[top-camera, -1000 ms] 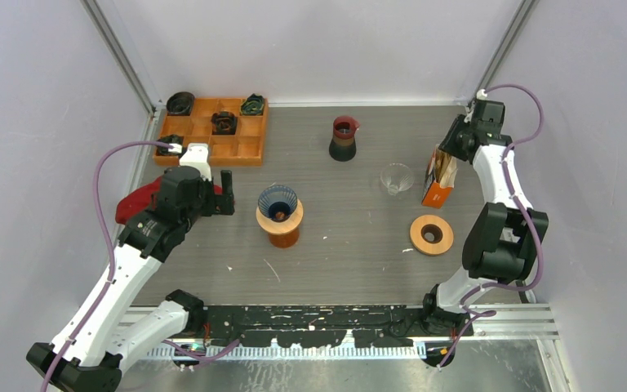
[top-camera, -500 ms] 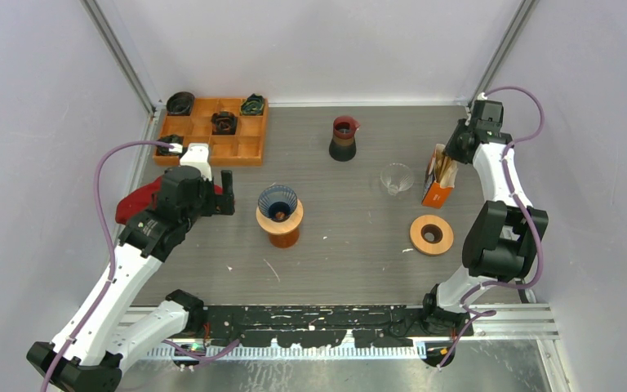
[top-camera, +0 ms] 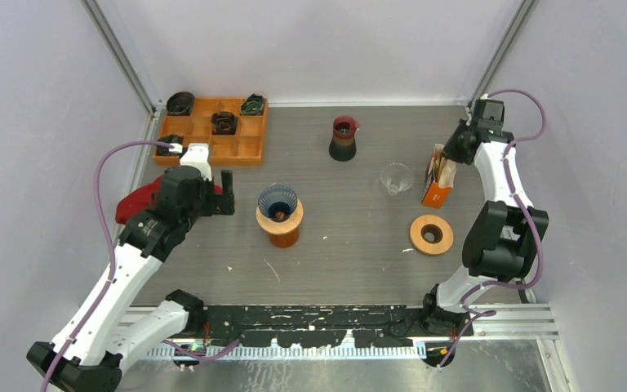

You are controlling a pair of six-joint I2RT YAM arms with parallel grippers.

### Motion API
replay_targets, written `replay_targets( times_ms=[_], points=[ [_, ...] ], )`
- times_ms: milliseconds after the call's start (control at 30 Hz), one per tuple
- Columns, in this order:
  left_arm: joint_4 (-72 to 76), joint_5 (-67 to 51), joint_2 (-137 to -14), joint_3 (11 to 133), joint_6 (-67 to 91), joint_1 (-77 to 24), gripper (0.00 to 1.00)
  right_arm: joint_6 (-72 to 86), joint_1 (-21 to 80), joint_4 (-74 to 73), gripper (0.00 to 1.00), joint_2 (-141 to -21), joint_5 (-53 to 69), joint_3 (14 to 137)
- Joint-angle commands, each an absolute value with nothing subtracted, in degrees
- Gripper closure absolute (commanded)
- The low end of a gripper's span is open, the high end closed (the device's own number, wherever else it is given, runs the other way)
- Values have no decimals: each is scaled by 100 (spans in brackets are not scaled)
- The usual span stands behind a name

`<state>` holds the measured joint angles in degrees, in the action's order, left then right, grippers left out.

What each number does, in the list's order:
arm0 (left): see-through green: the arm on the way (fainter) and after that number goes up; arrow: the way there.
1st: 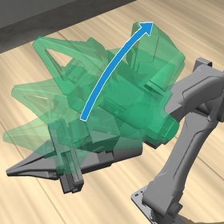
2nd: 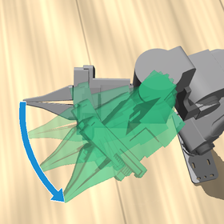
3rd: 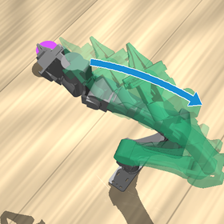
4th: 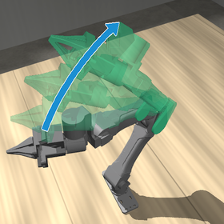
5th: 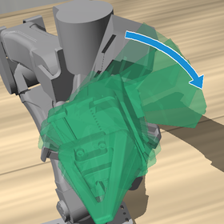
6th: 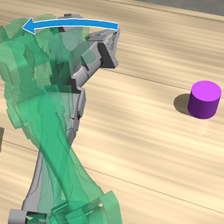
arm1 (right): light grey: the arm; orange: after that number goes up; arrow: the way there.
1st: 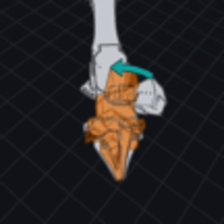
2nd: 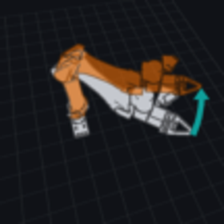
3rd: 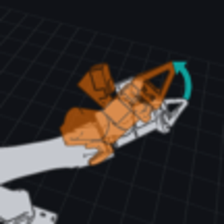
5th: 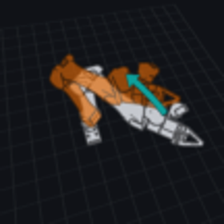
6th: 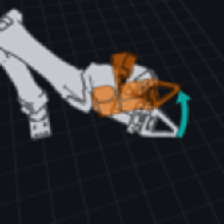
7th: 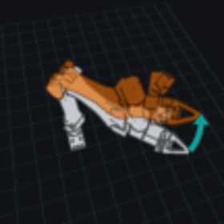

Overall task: Place the coffee filter in the dripper
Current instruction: Pick up a coffee filter from the coffee filter holder.

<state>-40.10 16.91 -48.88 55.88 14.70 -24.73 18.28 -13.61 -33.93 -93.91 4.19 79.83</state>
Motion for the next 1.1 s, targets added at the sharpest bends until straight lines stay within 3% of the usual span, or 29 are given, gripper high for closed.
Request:
replay_targets(
  times_ms=[0,100,367,600,767,1067],
  points=[
    [-3721,1653,-4808,5590,1439,-2452,1,2256,-1429,-3154,99,-9070,897,8115],
    [-3718,1652,-4789,5590,1435,-2452,1,2426,-1536,-3018,97,-8925,1048,7982],
    [-3713,1639,-4773,5590,1442,-2453,1,2279,-1626,-3094,71,-8956,939,7765],
    [-3716,1606,-4807,5589,1457,-2447,1,2057,-1624,-3354,61,-9070,874,7772],
    [-3714,1572,-4842,5591,1451,-2452,1,1833,-1599,-3731,58,-9171,693,7922],
    [-3709,1530,-4895,5593,1460,-2452,1,1538,-1423,-4251,73,-9159,163,8107]
  ],
)
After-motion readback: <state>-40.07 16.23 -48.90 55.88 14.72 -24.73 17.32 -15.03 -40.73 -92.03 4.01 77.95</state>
